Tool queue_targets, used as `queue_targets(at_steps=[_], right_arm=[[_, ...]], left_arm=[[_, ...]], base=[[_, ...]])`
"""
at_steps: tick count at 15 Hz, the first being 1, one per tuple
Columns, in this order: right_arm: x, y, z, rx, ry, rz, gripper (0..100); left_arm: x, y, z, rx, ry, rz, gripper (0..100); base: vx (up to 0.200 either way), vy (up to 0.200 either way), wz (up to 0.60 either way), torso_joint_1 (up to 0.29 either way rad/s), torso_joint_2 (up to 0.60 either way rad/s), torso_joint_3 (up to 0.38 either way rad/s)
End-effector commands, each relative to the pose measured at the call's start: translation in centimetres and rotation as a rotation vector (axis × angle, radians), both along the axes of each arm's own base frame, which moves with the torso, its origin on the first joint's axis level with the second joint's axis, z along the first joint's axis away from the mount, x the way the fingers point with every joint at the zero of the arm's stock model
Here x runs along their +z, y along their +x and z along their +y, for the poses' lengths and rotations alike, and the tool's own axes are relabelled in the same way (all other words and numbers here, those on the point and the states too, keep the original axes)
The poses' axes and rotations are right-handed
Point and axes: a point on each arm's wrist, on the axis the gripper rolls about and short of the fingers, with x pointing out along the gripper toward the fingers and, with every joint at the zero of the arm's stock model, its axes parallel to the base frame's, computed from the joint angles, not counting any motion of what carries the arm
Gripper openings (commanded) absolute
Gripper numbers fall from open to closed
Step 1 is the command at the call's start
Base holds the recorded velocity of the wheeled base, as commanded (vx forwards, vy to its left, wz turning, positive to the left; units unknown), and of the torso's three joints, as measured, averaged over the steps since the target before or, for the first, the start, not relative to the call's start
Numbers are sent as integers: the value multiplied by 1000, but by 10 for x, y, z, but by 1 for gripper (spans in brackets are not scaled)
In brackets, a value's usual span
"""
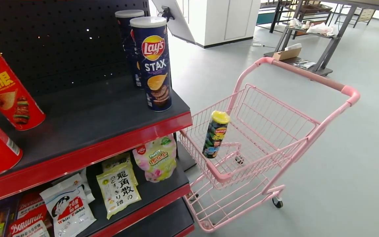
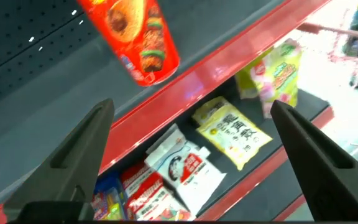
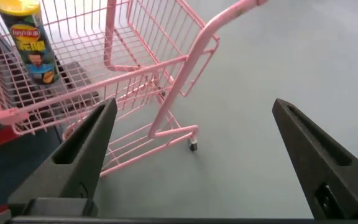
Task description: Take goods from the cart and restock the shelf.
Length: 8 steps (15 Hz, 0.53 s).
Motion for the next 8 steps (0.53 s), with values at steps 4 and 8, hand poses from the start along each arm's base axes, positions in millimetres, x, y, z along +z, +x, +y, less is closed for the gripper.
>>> queue_targets(at_steps=[4, 8], right_arm=[[-21, 136, 28, 310, 87, 160, 100], [-71, 230, 92, 531, 214, 160, 100]], left_arm=[[-3, 0, 0, -3, -114, 11, 100], [1, 13, -2, -22, -194, 91, 100]], base=[[0, 0, 0, 0, 0, 0], [0, 0, 0, 0, 0, 0]])
